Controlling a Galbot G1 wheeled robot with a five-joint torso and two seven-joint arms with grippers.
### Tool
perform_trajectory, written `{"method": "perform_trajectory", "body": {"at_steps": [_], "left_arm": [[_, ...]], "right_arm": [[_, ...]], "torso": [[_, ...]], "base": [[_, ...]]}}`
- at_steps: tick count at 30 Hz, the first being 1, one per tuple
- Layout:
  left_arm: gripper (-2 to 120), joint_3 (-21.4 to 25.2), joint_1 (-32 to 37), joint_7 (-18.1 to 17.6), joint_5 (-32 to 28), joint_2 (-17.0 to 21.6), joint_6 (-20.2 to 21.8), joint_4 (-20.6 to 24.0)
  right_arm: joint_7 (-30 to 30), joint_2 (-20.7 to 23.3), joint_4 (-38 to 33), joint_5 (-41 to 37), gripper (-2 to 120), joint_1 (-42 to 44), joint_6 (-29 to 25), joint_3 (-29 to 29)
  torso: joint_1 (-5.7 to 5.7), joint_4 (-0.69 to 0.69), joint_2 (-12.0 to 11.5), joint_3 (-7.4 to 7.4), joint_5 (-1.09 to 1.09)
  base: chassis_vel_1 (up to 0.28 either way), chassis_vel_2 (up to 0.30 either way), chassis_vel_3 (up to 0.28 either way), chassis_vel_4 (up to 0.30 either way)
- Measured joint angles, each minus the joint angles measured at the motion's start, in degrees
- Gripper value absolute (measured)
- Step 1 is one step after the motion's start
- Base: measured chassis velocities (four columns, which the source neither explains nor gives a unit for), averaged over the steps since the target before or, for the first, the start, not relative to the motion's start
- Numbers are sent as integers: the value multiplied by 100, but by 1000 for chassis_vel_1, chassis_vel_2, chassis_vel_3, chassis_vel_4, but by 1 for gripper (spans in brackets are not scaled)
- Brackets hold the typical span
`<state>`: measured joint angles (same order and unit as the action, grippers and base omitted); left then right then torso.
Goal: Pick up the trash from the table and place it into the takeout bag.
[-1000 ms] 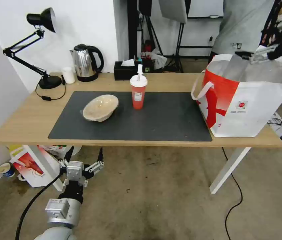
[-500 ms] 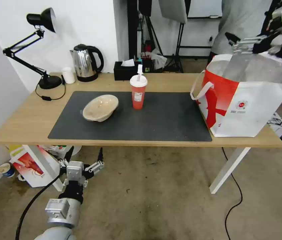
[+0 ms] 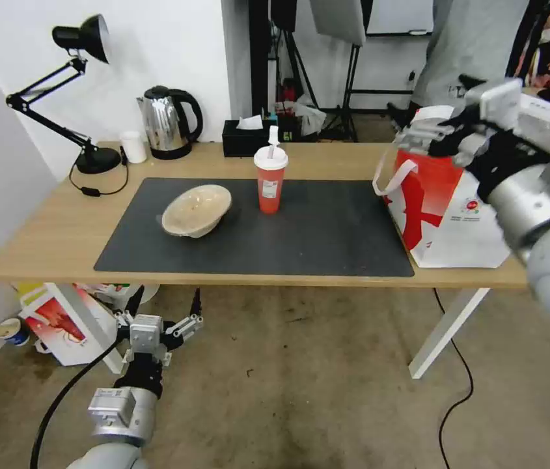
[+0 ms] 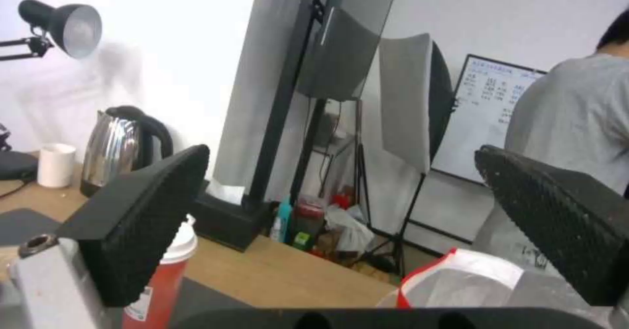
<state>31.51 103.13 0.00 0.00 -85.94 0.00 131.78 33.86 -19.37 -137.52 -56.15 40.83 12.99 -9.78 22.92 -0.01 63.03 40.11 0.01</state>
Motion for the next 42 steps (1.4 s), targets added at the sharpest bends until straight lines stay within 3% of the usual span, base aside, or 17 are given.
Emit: {"method": "perform_trajectory", "body": {"at_steps": [8,16,31,42], "left_arm": [[100,-1,-1,1,0,0,0,0],[100,0,0,0,0,-1,0,0],[100,1,-1,0,0,0,0,0],[100,0,-1,0,0,0,0,0]], "right_arm": [[-119,-632,-30,838,100,878,-346,-287],[-411,-1736,-313,2151,100,2237,-853,-490],[-252,-2904,-567,4315,100,4470,-2288,-398],[14,-3683,-566,5309,100,5476,-2861,-204]], "torso": [[0,1,0,0,1],[0,1,0,0,-1],[-1,1,0,-1,-1],[-1,1,0,-1,0]], "base": [[0,0,0,0],[0,0,0,0],[0,0,0,0],[0,0,0,0]]}}
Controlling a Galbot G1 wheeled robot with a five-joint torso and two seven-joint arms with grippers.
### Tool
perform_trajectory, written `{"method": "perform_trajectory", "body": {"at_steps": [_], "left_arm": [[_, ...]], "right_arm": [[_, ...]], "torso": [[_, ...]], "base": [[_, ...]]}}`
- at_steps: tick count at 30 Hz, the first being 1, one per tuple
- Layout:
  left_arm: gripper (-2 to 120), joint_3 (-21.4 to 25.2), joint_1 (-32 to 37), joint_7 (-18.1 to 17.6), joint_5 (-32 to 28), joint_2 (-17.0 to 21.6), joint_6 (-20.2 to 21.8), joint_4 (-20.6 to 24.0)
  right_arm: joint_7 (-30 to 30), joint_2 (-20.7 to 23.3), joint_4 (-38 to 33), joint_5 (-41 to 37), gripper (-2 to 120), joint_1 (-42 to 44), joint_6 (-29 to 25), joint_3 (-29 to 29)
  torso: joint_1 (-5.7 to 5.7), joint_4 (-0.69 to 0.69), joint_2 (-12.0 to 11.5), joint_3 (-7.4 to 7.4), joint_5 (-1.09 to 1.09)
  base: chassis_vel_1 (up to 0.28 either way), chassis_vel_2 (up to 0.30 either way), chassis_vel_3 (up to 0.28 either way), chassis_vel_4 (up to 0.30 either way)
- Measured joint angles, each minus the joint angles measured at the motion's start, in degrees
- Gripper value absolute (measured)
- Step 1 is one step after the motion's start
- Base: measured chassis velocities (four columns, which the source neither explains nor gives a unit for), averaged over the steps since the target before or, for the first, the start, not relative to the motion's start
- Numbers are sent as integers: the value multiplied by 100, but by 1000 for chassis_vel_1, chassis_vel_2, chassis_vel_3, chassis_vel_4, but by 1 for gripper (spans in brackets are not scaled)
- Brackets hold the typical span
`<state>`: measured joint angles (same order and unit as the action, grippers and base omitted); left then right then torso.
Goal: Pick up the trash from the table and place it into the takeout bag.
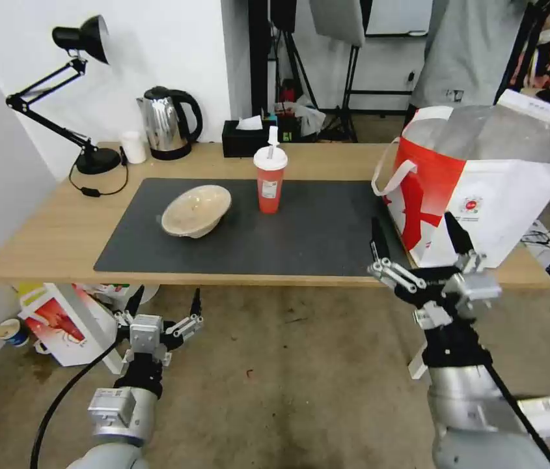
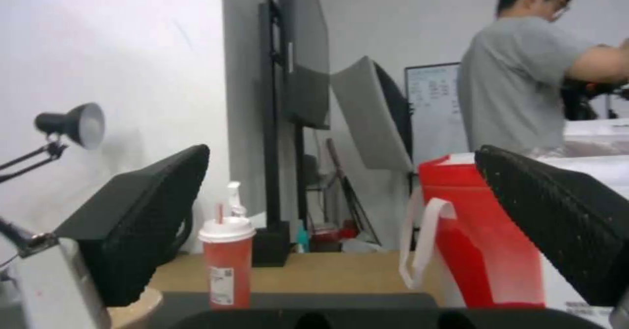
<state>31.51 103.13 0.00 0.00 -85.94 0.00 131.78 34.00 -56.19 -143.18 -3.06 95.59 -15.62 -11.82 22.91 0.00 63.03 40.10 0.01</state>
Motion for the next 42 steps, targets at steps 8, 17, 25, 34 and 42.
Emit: {"method": "perform_trajectory", "body": {"at_steps": [8,17,25,34,42], "left_arm": [[100,0,0,0,0,0,0,0],[100,0,0,0,0,0,0,0],[100,0,0,0,0,0,0,0],[100,0,0,0,0,0,0,0],[100,0,0,0,0,0,0,0]], "right_arm": [[52,-581,68,676,100,310,-578,233],[60,-840,383,1074,100,510,-986,376],[54,-979,654,1386,100,650,-1199,674],[13,-1023,909,1611,100,694,-1296,958],[-25,-980,1004,1635,100,699,-1306,1037]], "torso": [[0,0,0,0,0],[1,0,0,0,-1],[1,0,-1,1,-1],[1,0,-1,1,-1],[1,0,-1,0,-1]], "base": [[0,0,0,0],[0,0,0,0],[0,0,0,0],[0,0,0,0],[0,0,0,0]]}}
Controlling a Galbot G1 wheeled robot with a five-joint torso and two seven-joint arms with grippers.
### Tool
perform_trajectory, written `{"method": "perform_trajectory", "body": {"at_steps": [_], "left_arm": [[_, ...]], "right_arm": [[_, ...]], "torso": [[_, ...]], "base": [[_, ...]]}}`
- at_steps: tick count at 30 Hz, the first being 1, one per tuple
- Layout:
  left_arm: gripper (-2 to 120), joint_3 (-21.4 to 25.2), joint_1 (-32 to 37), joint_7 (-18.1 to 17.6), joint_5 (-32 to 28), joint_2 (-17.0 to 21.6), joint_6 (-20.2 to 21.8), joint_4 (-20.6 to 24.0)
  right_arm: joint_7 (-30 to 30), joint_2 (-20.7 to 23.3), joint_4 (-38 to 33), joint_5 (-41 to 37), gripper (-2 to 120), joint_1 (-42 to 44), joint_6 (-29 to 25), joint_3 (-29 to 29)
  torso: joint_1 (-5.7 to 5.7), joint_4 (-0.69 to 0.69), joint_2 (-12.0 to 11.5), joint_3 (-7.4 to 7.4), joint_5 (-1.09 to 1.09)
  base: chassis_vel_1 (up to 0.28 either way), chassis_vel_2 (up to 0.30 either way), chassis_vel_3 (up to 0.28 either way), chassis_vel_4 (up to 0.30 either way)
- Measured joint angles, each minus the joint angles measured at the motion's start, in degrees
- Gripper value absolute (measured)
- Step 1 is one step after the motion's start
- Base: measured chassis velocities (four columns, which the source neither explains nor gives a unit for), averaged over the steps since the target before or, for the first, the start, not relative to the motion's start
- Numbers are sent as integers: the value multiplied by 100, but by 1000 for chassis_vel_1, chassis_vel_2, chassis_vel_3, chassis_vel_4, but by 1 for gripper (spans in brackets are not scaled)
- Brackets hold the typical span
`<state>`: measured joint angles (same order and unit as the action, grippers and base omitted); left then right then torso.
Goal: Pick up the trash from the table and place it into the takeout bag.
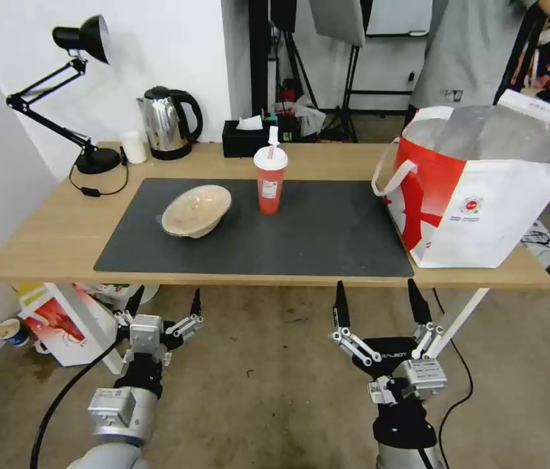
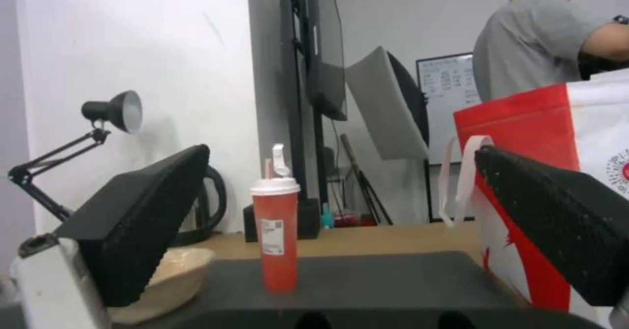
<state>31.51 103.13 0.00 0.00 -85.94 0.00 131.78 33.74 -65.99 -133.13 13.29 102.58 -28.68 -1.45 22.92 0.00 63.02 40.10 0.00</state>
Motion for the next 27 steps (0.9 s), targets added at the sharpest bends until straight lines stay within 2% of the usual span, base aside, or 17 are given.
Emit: {"method": "perform_trajectory", "body": {"at_steps": [22,27], "left_arm": [[100,0,0,0,0,0,0,0],[100,0,0,0,0,0,0,0]], "right_arm": [[-48,-189,68,73,100,-23,-99,33],[-468,28,-208,-529,100,-250,353,78]], "torso": [[0,0,0,0,0],[0,-1,0,0,-1]], "base": [[0,0,0,0],[0,0,0,0]]}}
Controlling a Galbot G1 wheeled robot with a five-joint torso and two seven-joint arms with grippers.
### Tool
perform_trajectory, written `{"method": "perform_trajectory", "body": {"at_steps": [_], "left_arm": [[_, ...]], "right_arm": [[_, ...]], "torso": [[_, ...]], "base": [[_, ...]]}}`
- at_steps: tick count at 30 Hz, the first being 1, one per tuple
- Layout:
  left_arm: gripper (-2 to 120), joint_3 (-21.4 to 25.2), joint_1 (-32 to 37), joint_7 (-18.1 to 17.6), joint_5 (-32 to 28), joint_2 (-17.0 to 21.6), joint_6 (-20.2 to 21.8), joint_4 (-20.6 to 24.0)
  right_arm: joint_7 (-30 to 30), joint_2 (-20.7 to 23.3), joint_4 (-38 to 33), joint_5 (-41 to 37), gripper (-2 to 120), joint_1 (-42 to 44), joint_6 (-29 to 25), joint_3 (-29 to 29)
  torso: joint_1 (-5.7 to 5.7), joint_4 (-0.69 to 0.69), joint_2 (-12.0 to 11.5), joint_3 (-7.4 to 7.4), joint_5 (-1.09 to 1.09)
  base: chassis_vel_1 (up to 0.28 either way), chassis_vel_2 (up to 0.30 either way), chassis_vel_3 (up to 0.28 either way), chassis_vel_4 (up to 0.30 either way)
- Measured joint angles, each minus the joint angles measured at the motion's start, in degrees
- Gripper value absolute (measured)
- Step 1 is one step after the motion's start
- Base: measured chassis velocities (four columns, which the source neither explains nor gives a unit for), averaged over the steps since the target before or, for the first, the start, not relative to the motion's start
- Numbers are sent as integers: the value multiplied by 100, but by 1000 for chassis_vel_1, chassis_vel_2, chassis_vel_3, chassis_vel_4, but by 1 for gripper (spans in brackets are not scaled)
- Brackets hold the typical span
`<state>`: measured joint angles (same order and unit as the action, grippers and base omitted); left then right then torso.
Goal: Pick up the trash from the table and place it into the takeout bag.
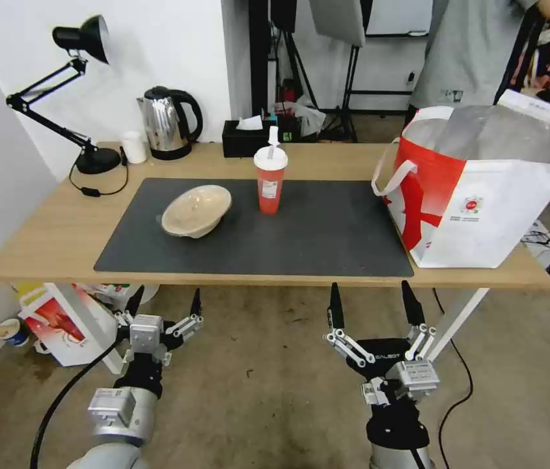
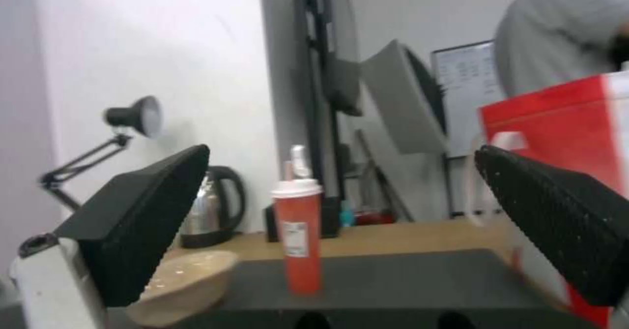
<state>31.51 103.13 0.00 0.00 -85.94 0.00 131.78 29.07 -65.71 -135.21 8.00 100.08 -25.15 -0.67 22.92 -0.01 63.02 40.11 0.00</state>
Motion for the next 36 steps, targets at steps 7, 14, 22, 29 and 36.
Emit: {"method": "perform_trajectory", "body": {"at_steps": [7,14,22,29,36], "left_arm": [[100,0,0,0,0,-2,0,0],[100,0,0,0,0,0,0,0],[100,0,0,0,0,0,0,0],[100,0,0,1,0,0,0,0],[100,0,0,0,0,-1,0,0]], "right_arm": [[-335,1048,-237,-1708,100,-1264,1216,-241],[-361,1864,-93,-3070,100,-2580,1716,-199],[-343,2289,472,-4426,100,-4368,2135,386],[-350,2367,805,-4986,100,-5114,2344,734],[-391,2384,1251,-5591,100,-5987,2611,1285]], "torso": [[0,1,0,0,-1],[1,1,0,1,0],[1,0,0,1,0],[1,1,0,1,1],[0,1,0,0,1]], "base": [[0,0,0,0],[0,0,0,0],[0,0,0,0],[0,0,0,0],[0,0,0,0]]}}
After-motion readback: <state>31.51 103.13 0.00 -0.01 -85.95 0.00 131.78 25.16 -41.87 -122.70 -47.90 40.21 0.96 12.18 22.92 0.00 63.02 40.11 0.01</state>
